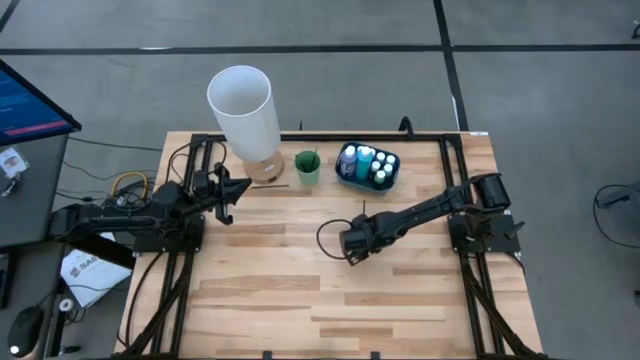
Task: Pick & Place Paint Supplies
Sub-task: Put the bottom gold paint brush into the green cup
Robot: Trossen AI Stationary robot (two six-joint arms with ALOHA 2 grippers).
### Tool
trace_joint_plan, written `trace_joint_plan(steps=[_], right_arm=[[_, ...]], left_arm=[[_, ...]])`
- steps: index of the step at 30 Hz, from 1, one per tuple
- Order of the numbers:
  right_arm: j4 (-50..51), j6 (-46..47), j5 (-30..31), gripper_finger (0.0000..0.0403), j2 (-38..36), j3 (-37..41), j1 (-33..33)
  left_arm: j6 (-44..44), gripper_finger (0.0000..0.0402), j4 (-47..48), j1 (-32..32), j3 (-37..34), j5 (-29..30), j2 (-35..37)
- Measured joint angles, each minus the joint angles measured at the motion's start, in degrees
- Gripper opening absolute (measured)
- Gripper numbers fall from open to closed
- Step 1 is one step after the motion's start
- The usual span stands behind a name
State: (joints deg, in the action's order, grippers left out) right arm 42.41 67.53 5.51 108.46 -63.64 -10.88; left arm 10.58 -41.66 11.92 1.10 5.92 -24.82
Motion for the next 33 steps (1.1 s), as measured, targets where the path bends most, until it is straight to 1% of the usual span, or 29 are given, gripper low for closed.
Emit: trace_joint_plan(steps=[5, 13, 18, 24, 26, 27, 30, 33], right_arm=[[-0.41, -0.42, 1.41, 0.0121, 0.01, 0.06, 0.06], [1.02, -1.98, 0.73, 0.0011, -0.2, 0.13, 0.4], [1.88, -2.03, 0.31, 0.0002, -0.17, 0.11, -0.23], [2.67, -1.47, 0.16, 0.0001, -1.05, 0.23, -2.02], [3.62, -1.02, -0.95, 0.0, -2.16, 0.47, -2.66], [4.92, -0.94, -2.55, 0.0, -2.75, 0.73, -2.99], [4.7, -1.01, -2.78, 0.0, -5.36, 0.46, -4.12], [7.34, -0.98, -1.91, 0.0, -7.57, 0.51, -4.57]], left_arm=[[-0.01, 0.0002, -0.01, 0.0, 0.0, 0.01, 0.02], [-0.01, 0.0002, 0.01, 0.0, 0.0, 0.02, 0.02], [-0.01, 0.0002, 0.0, 0.0, 0.0, 0.0, 0.01], [0.01, 0.0002, -0.01, 0.0, 0.0, 0.0, 0.01], [-0.01, 0.0002, 0.01, 0.0, 0.0, 0.01, 0.0], [-0.01, 0.0002, 0.01, 0.0, 0.0, -0.01, 0.0], [-0.01, 0.0002, -0.01, 0.0, 0.0, -0.01, 0.01], [0.0, 0.0002, 0.0, 0.0, 0.0, 0.0, 0.01]])
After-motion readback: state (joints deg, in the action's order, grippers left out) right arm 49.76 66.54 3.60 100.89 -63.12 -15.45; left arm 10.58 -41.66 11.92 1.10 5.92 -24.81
